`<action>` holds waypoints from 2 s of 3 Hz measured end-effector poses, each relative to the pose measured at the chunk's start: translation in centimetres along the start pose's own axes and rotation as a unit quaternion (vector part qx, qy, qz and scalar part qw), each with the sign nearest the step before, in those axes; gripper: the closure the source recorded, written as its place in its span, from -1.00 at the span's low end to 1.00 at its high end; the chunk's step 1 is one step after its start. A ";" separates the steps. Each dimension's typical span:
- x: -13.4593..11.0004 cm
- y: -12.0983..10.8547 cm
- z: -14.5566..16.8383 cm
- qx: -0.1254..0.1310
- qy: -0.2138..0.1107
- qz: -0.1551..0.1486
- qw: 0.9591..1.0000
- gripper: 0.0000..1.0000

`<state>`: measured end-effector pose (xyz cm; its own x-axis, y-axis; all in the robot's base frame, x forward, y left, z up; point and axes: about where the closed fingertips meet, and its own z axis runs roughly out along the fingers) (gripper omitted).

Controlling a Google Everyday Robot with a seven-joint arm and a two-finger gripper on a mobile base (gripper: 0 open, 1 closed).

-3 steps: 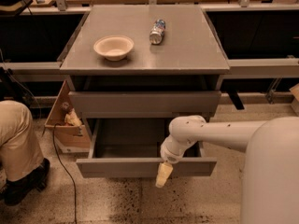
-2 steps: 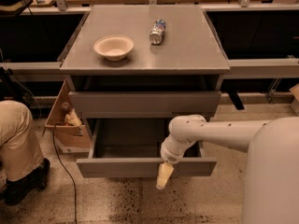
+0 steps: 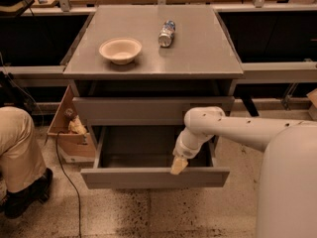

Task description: Open middle drawer

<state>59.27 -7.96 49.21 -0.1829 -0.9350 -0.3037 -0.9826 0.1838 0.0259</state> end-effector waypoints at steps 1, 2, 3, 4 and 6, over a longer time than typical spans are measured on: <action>0.0 -1.5 -1.6 0.008 0.003 0.000 1.000 0.41; -0.1 -2.3 -1.3 0.019 -0.030 0.009 0.999 0.86; -0.9 -4.1 0.2 0.040 -0.073 0.027 0.996 1.00; -1.6 -6.0 2.1 0.052 -0.098 0.044 0.993 1.00; -1.4 -6.8 7.8 0.014 -0.095 0.081 0.992 1.00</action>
Offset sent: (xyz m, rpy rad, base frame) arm 0.0400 -0.0088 0.0165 0.1417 -0.1007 -0.0763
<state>66.46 -5.53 42.03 -0.3266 -0.8187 -0.4724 -0.9389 0.3383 0.0628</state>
